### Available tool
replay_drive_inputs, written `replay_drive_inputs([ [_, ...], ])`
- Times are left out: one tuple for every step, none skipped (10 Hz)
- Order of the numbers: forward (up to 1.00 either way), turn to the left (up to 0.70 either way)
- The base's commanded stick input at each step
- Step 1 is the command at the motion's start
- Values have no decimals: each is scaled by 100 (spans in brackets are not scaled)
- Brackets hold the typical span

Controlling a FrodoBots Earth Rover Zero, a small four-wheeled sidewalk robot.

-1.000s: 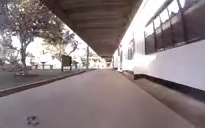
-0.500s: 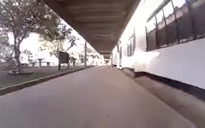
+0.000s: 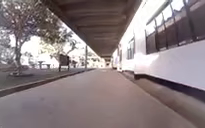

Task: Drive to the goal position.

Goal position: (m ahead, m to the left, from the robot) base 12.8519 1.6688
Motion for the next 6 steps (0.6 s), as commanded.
replay_drive_inputs([
  [70,0],
  [70,0],
  [70,0],
  [70,0],
  [70,8],
  [70,24],
])
